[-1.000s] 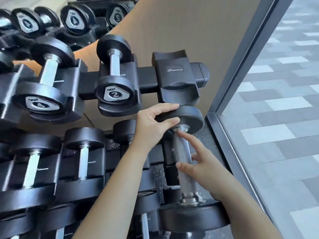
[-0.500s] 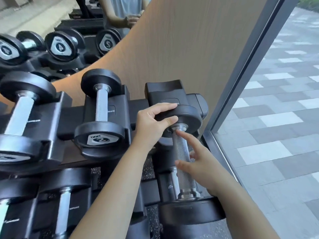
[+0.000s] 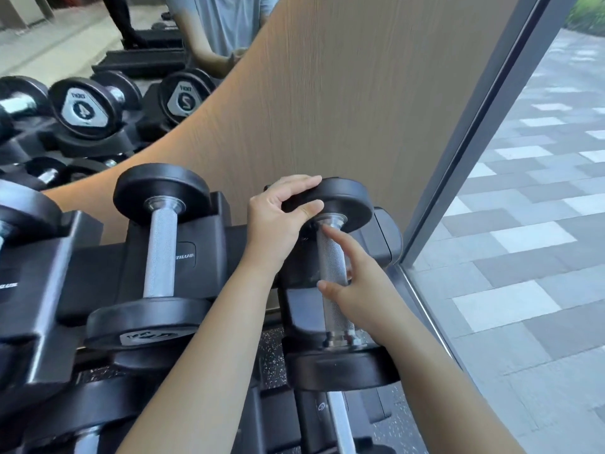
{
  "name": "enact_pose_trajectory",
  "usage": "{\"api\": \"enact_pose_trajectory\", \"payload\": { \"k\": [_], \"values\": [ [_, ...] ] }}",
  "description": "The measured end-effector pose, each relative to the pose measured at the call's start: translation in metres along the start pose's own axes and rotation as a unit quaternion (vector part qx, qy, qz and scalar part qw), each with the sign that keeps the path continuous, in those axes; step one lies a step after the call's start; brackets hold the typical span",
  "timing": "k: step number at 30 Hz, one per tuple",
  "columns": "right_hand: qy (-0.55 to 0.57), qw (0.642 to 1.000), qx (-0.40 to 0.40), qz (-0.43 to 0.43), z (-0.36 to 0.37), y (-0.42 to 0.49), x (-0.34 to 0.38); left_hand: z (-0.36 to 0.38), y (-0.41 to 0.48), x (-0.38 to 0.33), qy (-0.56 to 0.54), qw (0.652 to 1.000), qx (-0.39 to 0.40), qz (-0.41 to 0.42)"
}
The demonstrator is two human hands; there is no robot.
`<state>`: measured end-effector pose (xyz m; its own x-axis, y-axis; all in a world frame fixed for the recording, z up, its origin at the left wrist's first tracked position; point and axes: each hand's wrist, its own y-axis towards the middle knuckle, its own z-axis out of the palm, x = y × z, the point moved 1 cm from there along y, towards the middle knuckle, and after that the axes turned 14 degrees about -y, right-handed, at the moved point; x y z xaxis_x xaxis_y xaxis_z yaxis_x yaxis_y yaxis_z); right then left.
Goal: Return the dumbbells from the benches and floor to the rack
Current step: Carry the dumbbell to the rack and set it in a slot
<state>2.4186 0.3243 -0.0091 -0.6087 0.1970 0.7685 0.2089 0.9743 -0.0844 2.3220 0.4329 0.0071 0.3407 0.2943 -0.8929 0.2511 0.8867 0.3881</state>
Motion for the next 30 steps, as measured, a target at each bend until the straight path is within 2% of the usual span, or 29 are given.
{"api": "enact_pose_trajectory", "payload": {
  "k": [12,20,27,30],
  "values": [
    [0.056,0.998,0.004,-0.008,-0.003,0.034,-0.005,0.001,0.029,0.012,0.028,0.998,0.036,0.053],
    [0.074,0.997,0.003,-0.017,-0.006,0.042,0.002,-0.003,0.041,0.012,0.003,0.999,0.028,0.029],
    [-0.016,0.999,-0.006,-0.031,-0.011,0.066,0.005,-0.008,0.058,0.020,-0.010,0.999,0.000,0.036],
    [-0.029,0.999,0.022,-0.029,-0.017,0.082,0.004,-0.012,0.065,0.032,0.010,0.999,-0.035,0.038]
  ]
}}
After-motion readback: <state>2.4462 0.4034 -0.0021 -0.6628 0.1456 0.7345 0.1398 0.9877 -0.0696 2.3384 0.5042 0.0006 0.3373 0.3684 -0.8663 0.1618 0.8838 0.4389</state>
